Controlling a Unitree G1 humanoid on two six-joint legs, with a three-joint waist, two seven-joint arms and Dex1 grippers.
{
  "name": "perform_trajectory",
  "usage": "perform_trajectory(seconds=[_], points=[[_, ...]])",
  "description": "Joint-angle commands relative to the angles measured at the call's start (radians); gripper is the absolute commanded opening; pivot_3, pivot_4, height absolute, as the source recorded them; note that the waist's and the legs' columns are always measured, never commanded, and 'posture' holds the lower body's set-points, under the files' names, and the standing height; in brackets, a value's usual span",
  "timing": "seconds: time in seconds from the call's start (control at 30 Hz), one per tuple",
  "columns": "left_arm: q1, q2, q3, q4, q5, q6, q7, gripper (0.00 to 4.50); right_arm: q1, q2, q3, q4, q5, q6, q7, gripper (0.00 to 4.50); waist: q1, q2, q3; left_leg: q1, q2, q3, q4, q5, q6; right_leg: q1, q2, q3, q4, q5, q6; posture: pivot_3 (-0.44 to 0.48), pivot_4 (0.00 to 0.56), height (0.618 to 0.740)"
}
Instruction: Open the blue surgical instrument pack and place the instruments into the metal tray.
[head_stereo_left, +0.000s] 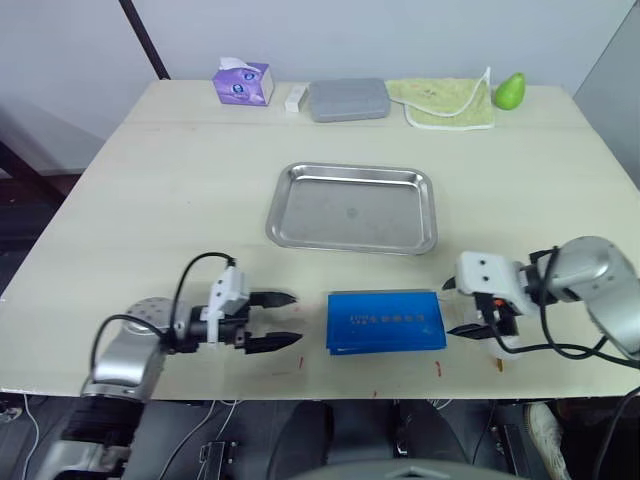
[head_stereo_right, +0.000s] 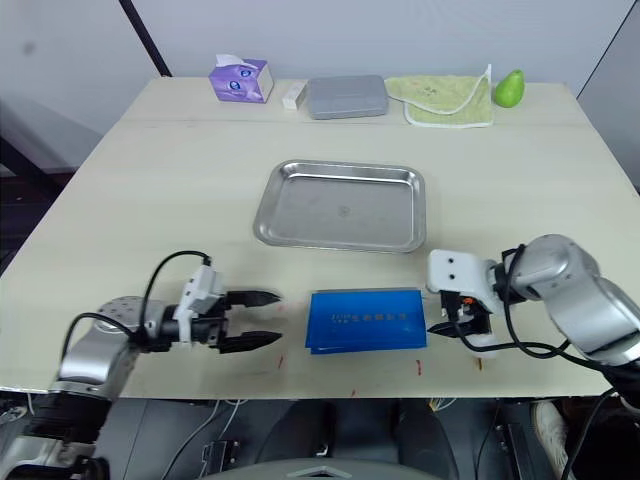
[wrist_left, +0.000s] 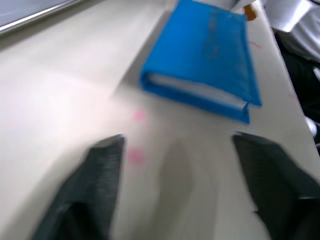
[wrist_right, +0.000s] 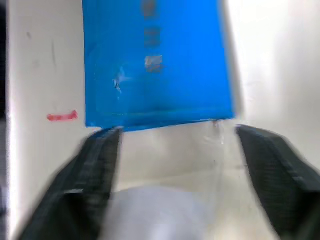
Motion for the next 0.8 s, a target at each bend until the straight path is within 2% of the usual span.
perform_trajectory(seconds=[0.03, 0.17, 0.3, 0.4, 0.5, 0.67, 0.8], points=[[0.024, 0.032, 0.082, -0.011, -0.092, 0.024, -0.063, 4.43, 0.092, -0.008, -0.209, -0.071, 0.134, 0.021, 0.002, 4.49, 0.001, 0.000, 0.000, 0.000, 0.000, 0.000, 0.000, 0.000, 0.000, 0.000, 0.000, 0.000, 0.000, 0.000, 0.000, 0.000, 0.150, 0.740], [0.046, 0.059, 0.149, -0.040, -0.186, 0.071, -0.125, 4.43, 0.296, 0.027, -0.452, -0.168, 0.258, 0.012, -0.003, 4.49, 0.011, -0.001, 0.000, -0.002, 0.000, -0.002, 0.000, 0.000, 0.001, 0.001, -0.001, -0.003, -0.002, 0.000, 0.000, 0.000, 0.150, 0.740], [0.069, 0.066, 0.192, -0.090, -0.240, 0.090, -0.153, 4.43, 0.458, 0.098, -0.613, -0.281, 0.301, -0.056, -0.056, 4.49, 0.010, -0.001, 0.000, 0.000, 0.000, -0.002, 0.000, 0.000, 0.001, 0.002, -0.001, -0.002, -0.001, 0.000, 0.000, 0.000, 0.150, 0.740], [0.087, 0.057, 0.231, -0.108, -0.279, 0.076, -0.178, 4.43, 0.562, 0.148, -0.694, -0.378, 0.374, -0.025, -0.100, 4.49, 0.010, -0.001, 0.000, 0.000, 0.000, -0.002, 0.000, 0.000, 0.001, 0.002, 0.000, -0.002, -0.001, 0.000, 0.000, 0.000, 0.150, 0.740], [0.085, 0.069, 0.231, -0.103, -0.278, 0.076, -0.197, 4.43, 0.597, 0.171, -0.665, -0.465, 0.393, -0.008, -0.190, 4.49, 0.005, -0.001, 0.000, 0.001, 0.000, -0.001, 0.000, 0.000, 0.001, 0.002, 0.000, -0.002, -0.001, 0.000, 0.000, 0.000, 0.150, 0.740], [0.072, 0.055, 0.205, -0.161, -0.300, 0.120, -0.169, 4.43, 0.679, 0.192, -0.512, -0.542, 0.349, -0.023, -0.325, 4.49, 0.005, -0.001, 0.000, 0.001, 0.000, -0.002, 0.000, 0.000, 0.001, 0.002, 0.001, -0.002, -0.001, 0.000, 0.000, 0.000, 0.150, 0.740], [0.077, 0.042, 0.175, -0.227, -0.306, 0.135, -0.163, 4.43, 0.727, 0.167, -0.394, -0.525, 0.210, -0.060, -0.416, 4.49, 0.003, -0.002, -0.001, 0.000, 0.000, -0.001, 0.000, 0.000, 0.001, 0.002, 0.000, -0.001, -0.001, 0.000, 0.000, 0.000, 0.150, 0.740]])
